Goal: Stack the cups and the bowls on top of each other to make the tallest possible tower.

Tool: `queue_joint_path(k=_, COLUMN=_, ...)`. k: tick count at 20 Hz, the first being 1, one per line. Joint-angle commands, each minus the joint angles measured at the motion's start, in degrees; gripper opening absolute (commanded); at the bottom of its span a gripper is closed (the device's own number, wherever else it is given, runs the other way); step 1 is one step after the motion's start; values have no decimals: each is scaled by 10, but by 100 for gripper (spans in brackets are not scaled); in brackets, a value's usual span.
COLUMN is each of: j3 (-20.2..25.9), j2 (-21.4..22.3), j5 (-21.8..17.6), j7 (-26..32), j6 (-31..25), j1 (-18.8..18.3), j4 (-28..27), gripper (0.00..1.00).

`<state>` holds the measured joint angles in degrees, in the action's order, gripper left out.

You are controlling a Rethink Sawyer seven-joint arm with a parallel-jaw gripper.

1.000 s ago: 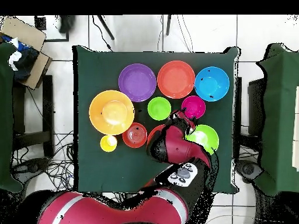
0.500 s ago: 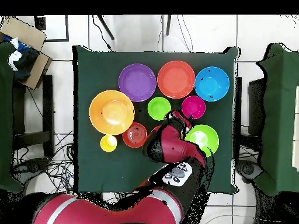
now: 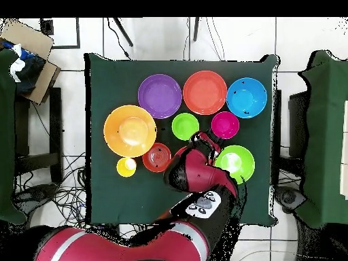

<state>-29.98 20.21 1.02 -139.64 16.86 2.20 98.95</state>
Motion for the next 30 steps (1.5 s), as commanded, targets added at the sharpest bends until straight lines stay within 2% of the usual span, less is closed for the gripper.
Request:
queue_joint_path(k=1, j3=55, j2=-48, j5=8, j7=-62, j6=-7, j1=17, j4=32, gripper=100)
queue_joint_path(k=6, j3=67, j2=-79, j5=-8, j7=-68, j6=38, j1=-4, j4=36, gripper=100)
queue_joint_path(k=9, j3=61, j2=-97, j5=-5, j7=-72, j6=65, j1=-3, j4=38, gripper=100)
queue_joint_path(k=19, j3=64, j2=-104, j5=-13, j7=-66, j6=85, j1=-16, j4=38, gripper=100)
queue_joint_path(k=27, j3=72, j2=-60, j5=-40, j7=-49, j6=45, j1=-35, j4=42, gripper=100)
queue_joint_path(k=30, j3=79, j2=-6, j5=-64, j7=-33, j6=-9, j1=-48, j4=52, gripper=100)
